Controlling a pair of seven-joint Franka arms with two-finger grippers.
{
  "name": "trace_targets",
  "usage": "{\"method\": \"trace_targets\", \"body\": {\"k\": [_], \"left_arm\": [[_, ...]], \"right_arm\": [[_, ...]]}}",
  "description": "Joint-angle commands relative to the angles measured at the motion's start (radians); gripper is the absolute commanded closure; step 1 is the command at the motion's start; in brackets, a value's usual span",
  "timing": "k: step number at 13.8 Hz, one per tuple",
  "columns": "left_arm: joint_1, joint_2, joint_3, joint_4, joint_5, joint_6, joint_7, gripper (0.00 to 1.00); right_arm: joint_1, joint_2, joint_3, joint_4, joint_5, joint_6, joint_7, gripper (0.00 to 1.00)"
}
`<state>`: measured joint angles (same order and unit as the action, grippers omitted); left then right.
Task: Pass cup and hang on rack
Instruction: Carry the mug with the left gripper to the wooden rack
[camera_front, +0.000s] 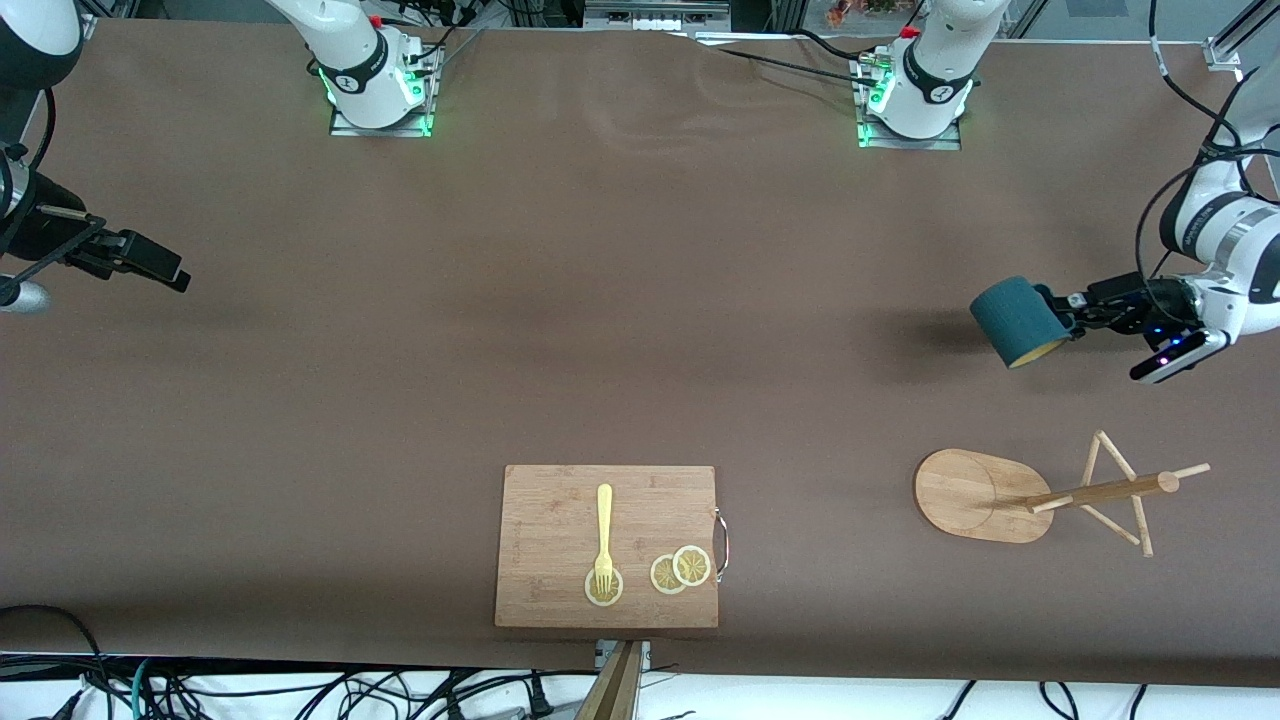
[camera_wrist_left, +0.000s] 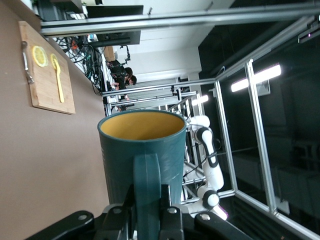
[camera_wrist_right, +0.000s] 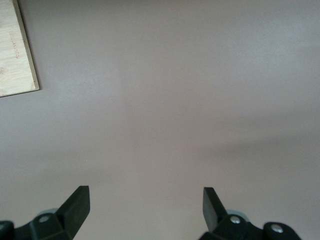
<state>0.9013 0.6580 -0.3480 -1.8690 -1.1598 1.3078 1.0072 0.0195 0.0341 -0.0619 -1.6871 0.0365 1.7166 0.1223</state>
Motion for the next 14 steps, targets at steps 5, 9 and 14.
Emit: {"method": "trace_targets", "body": {"k": [5,9,14], "left_arm": [[-0.021,0.077,-0.011,0.117,-0.099,-0.018,-0.243,1.0],[-0.038,0.094,-0.011,0.119,-0.159,0.016,-0.314,1.0],[-0.047,0.117,-0.008,0.175,-0.166,0.053,-0.358,1.0]], "right_arm": [[0.01,0.006,-0.009,0.015,0.0,-0.005,0.005,0.0],[0.01,0.006,-0.009,0.017,0.0,-0.005,0.005,0.0],[0.01,0.006,-0.009,0.017,0.002,-0.005,0.005,0.0]]}}
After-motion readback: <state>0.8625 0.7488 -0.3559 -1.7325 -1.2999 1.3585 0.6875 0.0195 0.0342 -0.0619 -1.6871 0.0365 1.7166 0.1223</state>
